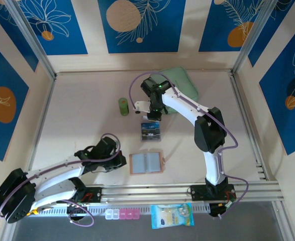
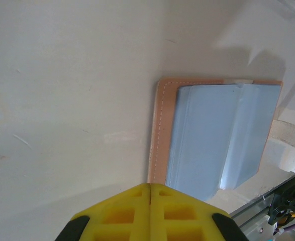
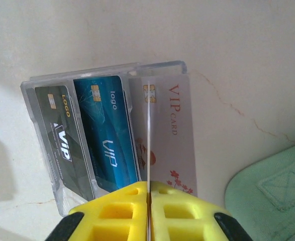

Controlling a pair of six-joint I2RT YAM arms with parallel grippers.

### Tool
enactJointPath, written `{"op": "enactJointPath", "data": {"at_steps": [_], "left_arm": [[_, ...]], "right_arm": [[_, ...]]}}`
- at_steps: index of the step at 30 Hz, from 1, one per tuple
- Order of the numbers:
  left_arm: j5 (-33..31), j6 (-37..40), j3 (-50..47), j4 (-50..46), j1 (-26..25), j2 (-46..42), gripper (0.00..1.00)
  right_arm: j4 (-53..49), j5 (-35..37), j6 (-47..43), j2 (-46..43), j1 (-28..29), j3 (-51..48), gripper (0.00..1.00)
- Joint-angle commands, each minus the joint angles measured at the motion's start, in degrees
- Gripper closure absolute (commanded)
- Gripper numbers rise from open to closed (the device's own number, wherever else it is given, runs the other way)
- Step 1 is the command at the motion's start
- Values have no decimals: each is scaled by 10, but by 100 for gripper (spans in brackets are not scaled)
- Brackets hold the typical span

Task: Take the credit cards out of the card holder

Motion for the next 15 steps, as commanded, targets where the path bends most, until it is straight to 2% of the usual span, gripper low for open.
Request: {"op": "enactJointPath", "data": {"at_steps": [1, 5, 11, 15], "left_arm": [[-4, -4, -8, -15, 9, -10, 96], [-2, -2, -9, -15, 13, -10, 96], [0, 3, -9, -18, 18, -11, 96], [-1, 14, -5, -17, 25, -14, 88]], "right_arm": [[-10, -18, -5, 6, -3, 20, 86], [-3, -6, 0, -2, -4, 20, 76], [11, 12, 10, -30, -8, 8, 74], [33, 11, 35, -61, -11, -22, 66]]}}
